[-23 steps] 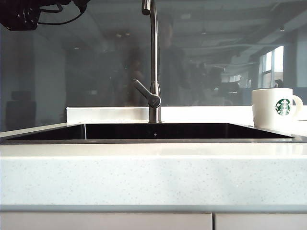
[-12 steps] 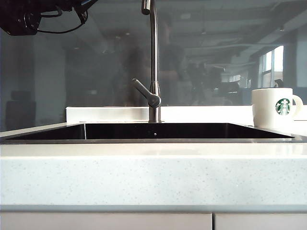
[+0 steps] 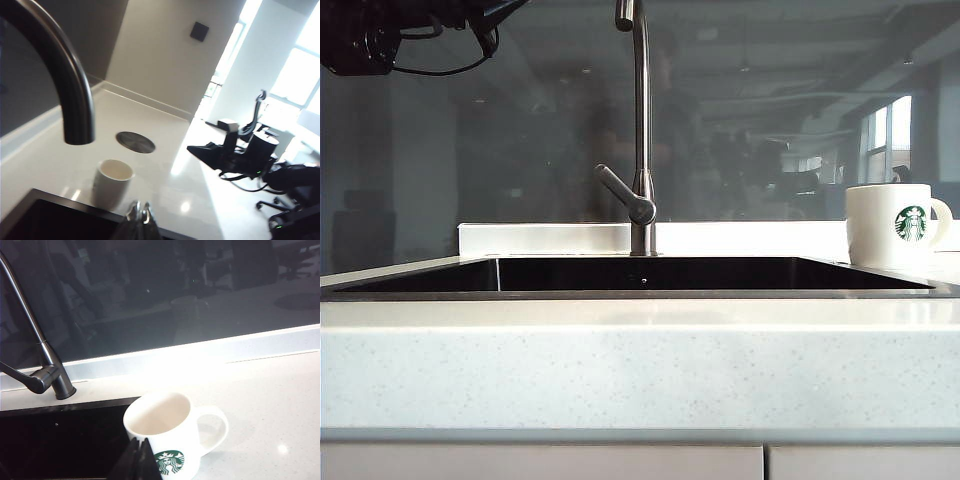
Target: Pick up the mug next to the sink, go to the faucet to get some water, pour the water into the sink, and finally put the mug back to its place.
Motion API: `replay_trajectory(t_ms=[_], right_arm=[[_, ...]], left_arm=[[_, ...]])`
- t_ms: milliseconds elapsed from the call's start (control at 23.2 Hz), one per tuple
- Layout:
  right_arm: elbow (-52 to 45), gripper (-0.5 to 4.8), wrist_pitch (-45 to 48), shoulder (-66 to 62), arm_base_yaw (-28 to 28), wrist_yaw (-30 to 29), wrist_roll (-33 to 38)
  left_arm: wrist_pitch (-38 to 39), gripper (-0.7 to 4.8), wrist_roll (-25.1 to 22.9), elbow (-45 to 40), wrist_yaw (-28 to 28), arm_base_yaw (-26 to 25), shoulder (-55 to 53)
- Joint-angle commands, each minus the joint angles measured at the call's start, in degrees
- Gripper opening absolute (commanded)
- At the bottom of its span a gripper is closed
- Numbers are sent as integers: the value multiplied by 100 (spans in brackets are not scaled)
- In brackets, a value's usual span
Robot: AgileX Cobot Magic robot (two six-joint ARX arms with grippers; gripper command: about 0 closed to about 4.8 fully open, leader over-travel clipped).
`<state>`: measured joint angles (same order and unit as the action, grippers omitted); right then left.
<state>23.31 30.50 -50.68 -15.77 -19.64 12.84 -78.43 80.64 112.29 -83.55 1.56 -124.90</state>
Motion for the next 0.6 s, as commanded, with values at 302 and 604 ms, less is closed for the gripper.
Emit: replay_trajectory(t_ms=[302,604], right_arm=[[28,-1,98,22,-2,-2,24],[31,-1,101,0,-7,20,24]], left_arm=[[9643,-3,-8690,-573,5956,527,2170],[8365,-3,-8212,-2422,6975,518,4061]])
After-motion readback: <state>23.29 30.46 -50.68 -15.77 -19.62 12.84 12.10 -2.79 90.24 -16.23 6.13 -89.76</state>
